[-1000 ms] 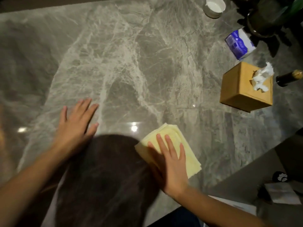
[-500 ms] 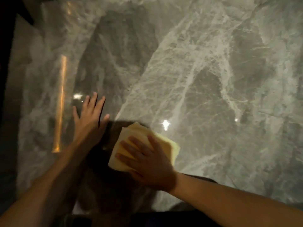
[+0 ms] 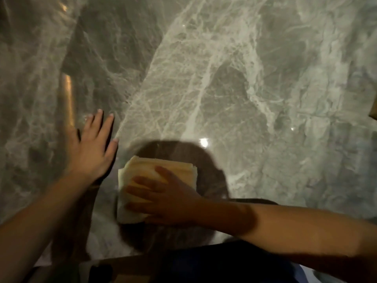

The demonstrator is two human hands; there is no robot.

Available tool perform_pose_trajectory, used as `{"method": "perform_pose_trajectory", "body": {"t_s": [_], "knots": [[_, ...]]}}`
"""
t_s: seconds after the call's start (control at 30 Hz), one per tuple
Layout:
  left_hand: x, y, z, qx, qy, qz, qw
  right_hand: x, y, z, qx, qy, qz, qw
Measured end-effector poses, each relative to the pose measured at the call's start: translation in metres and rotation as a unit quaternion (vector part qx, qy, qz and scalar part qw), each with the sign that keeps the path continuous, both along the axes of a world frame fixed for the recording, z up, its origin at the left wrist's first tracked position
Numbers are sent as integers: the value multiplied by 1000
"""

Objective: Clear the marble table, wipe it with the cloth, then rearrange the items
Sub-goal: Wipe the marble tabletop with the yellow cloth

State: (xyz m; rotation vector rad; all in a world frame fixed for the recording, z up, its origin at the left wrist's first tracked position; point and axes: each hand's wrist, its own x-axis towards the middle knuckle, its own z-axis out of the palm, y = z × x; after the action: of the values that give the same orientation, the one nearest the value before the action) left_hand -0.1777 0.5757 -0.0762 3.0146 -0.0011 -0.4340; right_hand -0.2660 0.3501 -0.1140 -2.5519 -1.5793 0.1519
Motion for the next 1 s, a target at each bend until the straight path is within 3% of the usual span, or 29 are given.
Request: {"method": "perform_pose_trajectory", "body": {"t_s": [0.37,0.53,0.67,0.8,1.0], "knots": [[37,-151,-12,-28,10,-246,969,-28,-202,11,28,52,-194,979],[41,-227,-12,-47,6,-297,954,-34,-286,20,-6,84,-284,955],[50,-298,-13,-69,-4,-351,934,-45,-350,22,-75,64,-356,929],[52,-360,-22,-63,-33,-394,916,-52,-411,25,-81,42,-426,900],[47,-384,-32,-49,-65,-386,919,-42,-504,27,-139,42,-460,876]]}}
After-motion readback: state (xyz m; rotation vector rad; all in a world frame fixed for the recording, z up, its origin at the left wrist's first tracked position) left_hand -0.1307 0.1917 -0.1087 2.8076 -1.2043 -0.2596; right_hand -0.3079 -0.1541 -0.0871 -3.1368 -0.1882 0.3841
